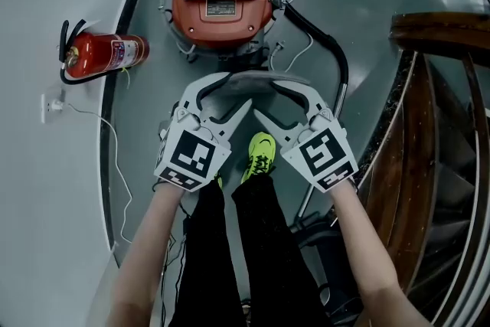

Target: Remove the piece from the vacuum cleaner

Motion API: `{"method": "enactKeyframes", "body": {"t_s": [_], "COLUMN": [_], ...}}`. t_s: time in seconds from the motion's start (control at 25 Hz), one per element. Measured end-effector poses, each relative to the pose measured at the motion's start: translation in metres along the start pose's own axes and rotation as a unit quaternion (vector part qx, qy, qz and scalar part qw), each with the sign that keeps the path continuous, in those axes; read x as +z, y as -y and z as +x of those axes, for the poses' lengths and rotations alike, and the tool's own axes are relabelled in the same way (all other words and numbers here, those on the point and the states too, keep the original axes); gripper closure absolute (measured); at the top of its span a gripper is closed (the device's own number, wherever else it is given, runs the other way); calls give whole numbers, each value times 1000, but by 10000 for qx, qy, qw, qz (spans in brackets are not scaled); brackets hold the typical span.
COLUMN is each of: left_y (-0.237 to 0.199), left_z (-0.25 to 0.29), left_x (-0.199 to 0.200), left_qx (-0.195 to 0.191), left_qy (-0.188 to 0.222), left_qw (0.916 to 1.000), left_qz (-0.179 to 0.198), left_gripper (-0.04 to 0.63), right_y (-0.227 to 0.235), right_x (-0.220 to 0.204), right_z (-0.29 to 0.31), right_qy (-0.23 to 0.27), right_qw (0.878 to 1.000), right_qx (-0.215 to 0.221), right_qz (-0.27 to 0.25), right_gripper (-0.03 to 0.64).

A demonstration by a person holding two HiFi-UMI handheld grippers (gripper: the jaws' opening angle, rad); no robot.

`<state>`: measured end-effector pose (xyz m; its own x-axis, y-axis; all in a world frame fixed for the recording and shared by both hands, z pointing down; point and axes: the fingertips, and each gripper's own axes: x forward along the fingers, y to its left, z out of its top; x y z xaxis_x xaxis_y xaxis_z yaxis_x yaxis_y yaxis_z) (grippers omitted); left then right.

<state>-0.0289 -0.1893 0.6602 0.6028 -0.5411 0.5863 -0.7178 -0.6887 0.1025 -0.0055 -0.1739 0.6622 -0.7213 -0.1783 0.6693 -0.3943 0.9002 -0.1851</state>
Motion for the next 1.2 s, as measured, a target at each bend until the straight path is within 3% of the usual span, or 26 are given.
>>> {"method": "enactKeyframes", "body": {"t_s": [0.6,1.2], "left_y": [-14,-22], "left_z": [25,47], "left_x": [-41,-68], "left_qx": [-112,-307], "left_qy": [-412,-865], "left_qw": [9988,9952], "left_qz": [254,349], "left_gripper": [376,371], "right_y": [24,40], "right_x": [-20,-49], "right_z": [28,45], "right_qy": [-474,-1264], "right_qw": [9979,9836], "right_qx": [-24,-16], "right_qz": [-446,-1284], "right_gripper": [376,376]}}
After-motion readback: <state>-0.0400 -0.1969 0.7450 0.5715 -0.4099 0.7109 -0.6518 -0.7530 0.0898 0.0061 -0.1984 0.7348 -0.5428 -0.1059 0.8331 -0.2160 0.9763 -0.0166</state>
